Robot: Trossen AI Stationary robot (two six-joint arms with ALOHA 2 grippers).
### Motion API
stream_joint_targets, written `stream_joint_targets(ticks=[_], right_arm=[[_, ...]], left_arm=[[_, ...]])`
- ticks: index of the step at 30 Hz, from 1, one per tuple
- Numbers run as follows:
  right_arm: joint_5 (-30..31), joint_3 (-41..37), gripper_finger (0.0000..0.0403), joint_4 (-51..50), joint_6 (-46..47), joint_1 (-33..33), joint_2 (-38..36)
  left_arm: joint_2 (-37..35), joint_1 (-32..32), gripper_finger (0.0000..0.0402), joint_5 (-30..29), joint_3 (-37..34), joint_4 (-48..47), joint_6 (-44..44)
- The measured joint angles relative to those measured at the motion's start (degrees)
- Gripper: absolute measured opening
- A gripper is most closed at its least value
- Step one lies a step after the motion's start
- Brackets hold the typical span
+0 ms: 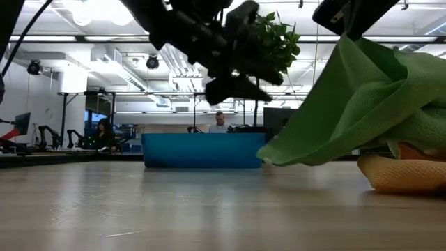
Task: Fold microfiber towels
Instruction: Fold the green microfiber towel
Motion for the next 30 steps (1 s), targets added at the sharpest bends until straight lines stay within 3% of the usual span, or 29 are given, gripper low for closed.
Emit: stream_joint_targets(ticks=[2,6,10,15,24,27,30], right_arm=[[-0.07,0.00,0.0008,1.57,-1.88,0.35,0.00],[-0.12,0.00,0.0008,3.70,-3.67,1.04,-0.07],[-0.12,0.51,0.0008,3.91,-4.26,1.64,-0.25],[-0.23,0.57,0.0008,3.11,-4.23,2.10,-1.18],[0.36,0.31,0.0008,2.95,-4.28,2.25,-1.93],[0.36,0.29,0.0008,2.98,-4.27,2.25,-1.97],[0.37,0.26,0.0008,3.09,-4.15,2.25,-1.97]], left_arm=[[0.00,-0.27,0.0182,1.33,-0.04,1.58,7.74],[0.50,-0.28,0.0182,2.41,-0.04,2.70,15.30],[2.44,-0.34,0.0182,9.07,-0.13,4.48,22.54],[6.04,-0.55,0.0182,19.14,0.39,4.80,17.39],[9.38,-1.51,0.0177,19.26,0.47,1.90,11.49],[9.46,-1.47,0.0145,16.85,0.42,-0.28,10.46],[9.02,-1.47,0.0076,15.25,0.14,-2.33,10.48]])
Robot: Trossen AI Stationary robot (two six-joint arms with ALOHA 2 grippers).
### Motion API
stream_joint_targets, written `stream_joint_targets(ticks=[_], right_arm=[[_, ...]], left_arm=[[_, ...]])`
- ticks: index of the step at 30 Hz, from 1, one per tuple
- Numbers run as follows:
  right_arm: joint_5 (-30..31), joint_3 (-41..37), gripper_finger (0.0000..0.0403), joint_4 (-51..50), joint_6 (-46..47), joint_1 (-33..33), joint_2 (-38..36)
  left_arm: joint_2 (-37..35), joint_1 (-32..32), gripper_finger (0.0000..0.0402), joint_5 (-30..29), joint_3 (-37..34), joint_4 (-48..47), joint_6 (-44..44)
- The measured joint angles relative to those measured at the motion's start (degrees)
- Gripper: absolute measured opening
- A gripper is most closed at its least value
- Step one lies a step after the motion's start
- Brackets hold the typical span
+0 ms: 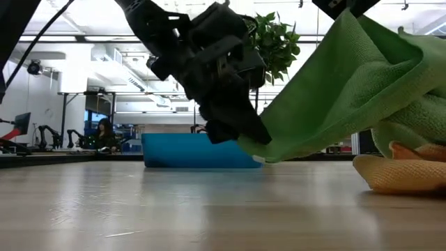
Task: Fold microfiber towels
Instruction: Fold the green microfiber towel
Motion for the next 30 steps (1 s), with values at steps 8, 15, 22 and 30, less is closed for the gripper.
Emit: stream_joint_targets(ticks=[8,15,22,30], right_arm=[[0.03,-0.50,0.0008,0.40,4.35,-0.02,0.02],[0.95,-8.22,0.0009,10.36,11.98,-1.03,-0.02],[0.94,-18.36,0.0059,27.96,20.02,-3.74,0.04],[1.45,-20.80,0.0140,37.08,22.55,-4.81,3.06]], left_arm=[[-3.05,-0.35,0.0002,-3.86,1.74,-7.86,0.53],[-6.93,-0.42,0.0000,-5.28,3.16,-17.46,2.03],[-7.61,-0.52,0.0000,-4.63,3.76,-27.31,1.72],[-8.57,-0.52,0.0000,-1.94,3.58,-30.03,4.79]])
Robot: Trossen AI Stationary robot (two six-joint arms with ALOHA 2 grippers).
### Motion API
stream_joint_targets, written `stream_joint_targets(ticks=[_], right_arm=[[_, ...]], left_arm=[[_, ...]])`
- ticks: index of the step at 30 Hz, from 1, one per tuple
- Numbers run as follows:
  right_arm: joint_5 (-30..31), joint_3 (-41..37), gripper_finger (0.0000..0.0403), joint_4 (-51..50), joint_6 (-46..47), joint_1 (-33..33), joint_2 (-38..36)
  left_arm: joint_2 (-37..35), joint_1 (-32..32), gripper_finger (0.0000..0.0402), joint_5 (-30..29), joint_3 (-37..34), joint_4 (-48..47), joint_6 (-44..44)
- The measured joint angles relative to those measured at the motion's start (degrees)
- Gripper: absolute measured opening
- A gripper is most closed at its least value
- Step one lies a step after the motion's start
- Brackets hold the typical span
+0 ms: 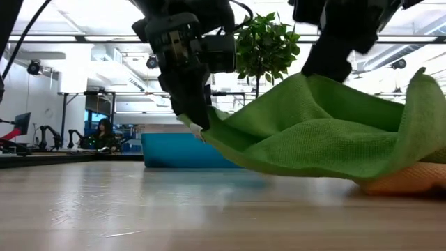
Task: Fold microfiber towels
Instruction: Fold the green microfiber towel
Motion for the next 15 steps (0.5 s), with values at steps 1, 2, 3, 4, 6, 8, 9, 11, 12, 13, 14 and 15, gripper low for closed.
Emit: stream_joint_targets(ticks=[1,2,3,4,6,8,9,11,12,13,14,15], right_arm=[[-0.02,0.18,0.0147,-0.02,0.57,0.02,0.96],[-0.15,0.63,0.0154,0.61,1.16,0.02,2.15],[-0.59,1.14,0.0161,1.05,1.89,0.16,3.19],[-0.69,1.65,0.0167,0.89,2.64,0.38,4.25],[-0.95,2.98,0.0177,0.36,3.86,0.84,6.63],[-1.03,4.19,0.0185,-1.34,4.32,1.26,9.07],[-1.03,4.95,0.0187,-2.72,4.52,1.46,10.35],[-0.99,6.84,0.0187,-6.01,5.85,1.79,12.87],[-0.86,7.75,0.0186,-8.49,6.79,1.93,13.93],[-0.77,8.64,0.0183,-10.93,7.43,2.10,15.00],[-0.63,9.44,0.0180,-12.80,7.95,2.25,15.90],[-0.58,10.03,0.0176,-14.52,8.35,2.49,16.61]], left_arm=[[-0.21,0.00,0.0000,0.02,0.00,-0.03,0.13],[-0.37,0.00,0.0000,0.03,0.00,0.05,0.26],[-0.43,0.05,0.0000,0.07,0.02,0.09,0.41],[-0.45,0.11,0.0000,0.12,0.02,0.05,0.73],[-0.45,0.13,0.0000,0.23,0.02,0.01,1.58],[-0.53,0.13,0.0000,0.27,0.02,0.03,1.78],[-0.54,0.13,0.0000,0.40,0.00,0.07,1.82],[-0.54,0.13,0.0000,1.19,-0.11,-0.13,2.05],[-0.54,0.13,0.0000,1.72,-0.11,-0.33,2.69],[-0.54,0.13,0.0000,2.08,-0.11,-0.70,3.15],[-0.56,0.13,0.0000,2.37,-0.11,-1.55,3.46],[-0.56,0.13,0.0000,2.52,-0.09,-2.85,3.96]])
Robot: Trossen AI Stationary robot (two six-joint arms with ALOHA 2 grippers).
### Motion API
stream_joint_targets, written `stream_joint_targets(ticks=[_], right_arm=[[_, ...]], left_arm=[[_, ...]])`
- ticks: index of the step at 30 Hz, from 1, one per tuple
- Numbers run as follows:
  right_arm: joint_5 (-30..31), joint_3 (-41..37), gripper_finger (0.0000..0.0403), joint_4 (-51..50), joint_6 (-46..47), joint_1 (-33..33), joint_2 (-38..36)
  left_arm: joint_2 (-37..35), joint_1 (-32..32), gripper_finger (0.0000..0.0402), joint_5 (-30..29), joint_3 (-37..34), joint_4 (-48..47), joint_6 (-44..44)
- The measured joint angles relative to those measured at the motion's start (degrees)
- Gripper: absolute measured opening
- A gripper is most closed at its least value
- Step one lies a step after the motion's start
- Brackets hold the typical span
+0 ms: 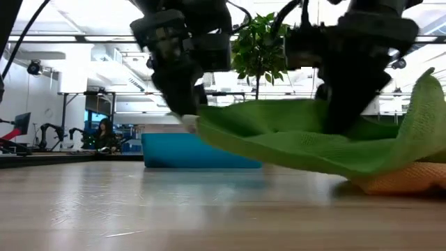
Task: Fold microfiber towels
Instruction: Fold the green microfiber towel
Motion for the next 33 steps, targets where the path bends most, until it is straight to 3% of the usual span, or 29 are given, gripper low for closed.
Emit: stream_joint_targets(ticks=[9,22,28,33], right_arm=[[1.79,-0.51,0.0135,-5.23,5.76,1.51,-0.23],[3.24,-1.75,0.0084,-9.46,9.77,1.69,-1.39],[4.51,-1.75,0.0069,-2.52,8.66,1.67,-2.25],[6.90,-1.77,0.0080,6.87,8.46,1.67,-2.03]], left_arm=[[-2.27,0.00,0.0000,-0.14,0.10,-13.02,5.17],[-13.91,1.17,0.0000,-3.14,-0.35,-16.13,4.96],[-20.63,2.68,0.0000,-4.47,0.31,-19.08,4.39],[-26.74,3.87,0.0000,-5.24,1.76,-19.97,0.06]])
